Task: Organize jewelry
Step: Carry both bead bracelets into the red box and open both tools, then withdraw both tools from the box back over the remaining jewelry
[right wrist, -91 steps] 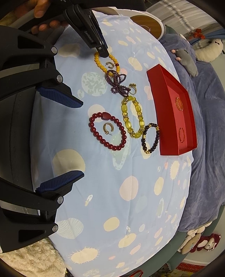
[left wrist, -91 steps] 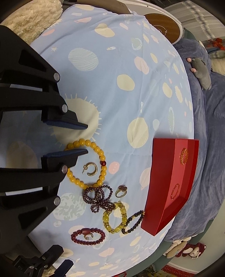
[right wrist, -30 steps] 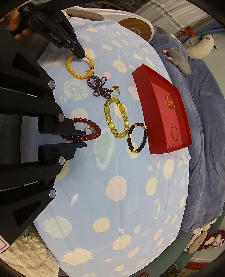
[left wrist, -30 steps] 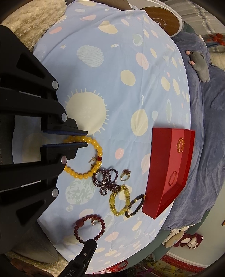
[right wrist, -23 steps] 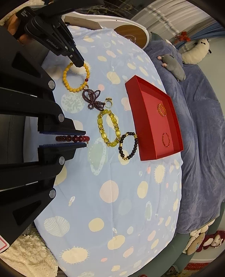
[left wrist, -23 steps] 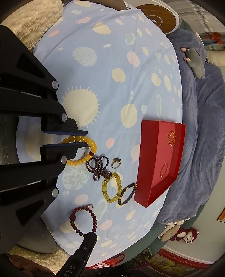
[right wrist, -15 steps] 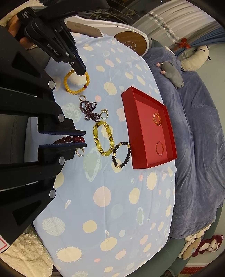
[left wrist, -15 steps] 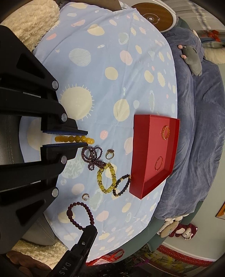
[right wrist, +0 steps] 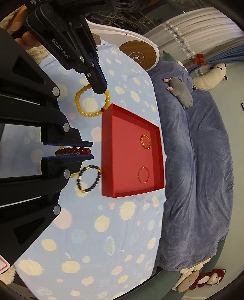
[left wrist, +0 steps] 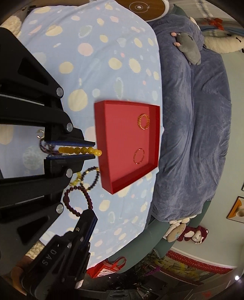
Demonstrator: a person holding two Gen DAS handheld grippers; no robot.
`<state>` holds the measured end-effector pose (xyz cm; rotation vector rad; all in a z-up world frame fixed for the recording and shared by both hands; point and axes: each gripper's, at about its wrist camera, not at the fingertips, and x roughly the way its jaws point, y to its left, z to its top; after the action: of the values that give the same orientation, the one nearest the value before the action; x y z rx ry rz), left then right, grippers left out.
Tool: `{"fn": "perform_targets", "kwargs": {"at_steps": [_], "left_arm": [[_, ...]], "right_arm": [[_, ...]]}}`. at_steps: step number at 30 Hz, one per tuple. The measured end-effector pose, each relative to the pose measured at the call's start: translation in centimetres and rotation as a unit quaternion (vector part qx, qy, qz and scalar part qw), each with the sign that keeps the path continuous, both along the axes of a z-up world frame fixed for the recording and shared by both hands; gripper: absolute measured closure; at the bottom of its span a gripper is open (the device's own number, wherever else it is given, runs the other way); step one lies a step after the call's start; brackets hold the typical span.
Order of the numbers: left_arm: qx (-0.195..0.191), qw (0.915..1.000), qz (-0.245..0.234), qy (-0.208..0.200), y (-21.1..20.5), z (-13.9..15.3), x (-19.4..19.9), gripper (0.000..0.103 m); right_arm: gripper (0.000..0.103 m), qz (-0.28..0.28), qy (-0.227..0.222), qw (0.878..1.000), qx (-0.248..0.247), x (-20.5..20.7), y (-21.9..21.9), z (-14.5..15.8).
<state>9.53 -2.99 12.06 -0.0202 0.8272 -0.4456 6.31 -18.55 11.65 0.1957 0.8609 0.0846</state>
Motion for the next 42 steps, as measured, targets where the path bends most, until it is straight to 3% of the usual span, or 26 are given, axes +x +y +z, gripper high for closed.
{"fn": "perform_targets", "kwargs": {"at_steps": [5, 9, 13, 21, 29, 30, 34, 42], "left_arm": [[0.000, 0.9995, -0.021, -0.025, -2.5, 2.0, 5.1, 0.096], [0.000, 0.9992, -0.023, -0.033, -3.9, 1.9, 9.0, 0.096], [-0.010, 0.9998, -0.013, -0.014, -4.3, 0.2, 12.7, 0.096], [0.006, 0.9994, 0.012, 0.031, -4.2, -4.7, 17.3, 0.096], [0.034, 0.9968, 0.032, 0.064, -2.9, -9.0, 19.2, 0.095], [0.042, 0.9963, 0.042, 0.062, -2.7, -9.3, 19.4, 0.095], [0.041, 0.9952, 0.076, 0.046, -1.3, -9.0, 19.1, 0.066], [0.035, 0.9952, 0.088, 0.024, -0.3, -6.5, 16.9, 0.066]], "right_arm": [[0.095, 0.003, -0.017, 1.000, -0.004, 5.7, -0.6, 1.3], [0.095, 0.000, -0.016, 1.000, 0.001, 10.3, -1.5, 1.0], [0.095, 0.000, -0.004, 1.000, 0.003, 13.9, -1.9, -0.5], [0.095, 0.006, 0.044, 0.999, 0.006, 18.9, -1.7, -5.5], [0.095, -0.008, 0.094, 0.996, -0.008, 20.8, -3.1, -10.0], [0.090, -0.016, 0.092, 0.996, -0.013, 20.7, -3.5, -10.1], [0.060, -0.044, 0.060, 0.997, -0.031, 19.4, -4.7, -8.6], [0.057, -0.054, 0.040, 0.997, -0.026, 16.2, -5.6, -5.8]]}}
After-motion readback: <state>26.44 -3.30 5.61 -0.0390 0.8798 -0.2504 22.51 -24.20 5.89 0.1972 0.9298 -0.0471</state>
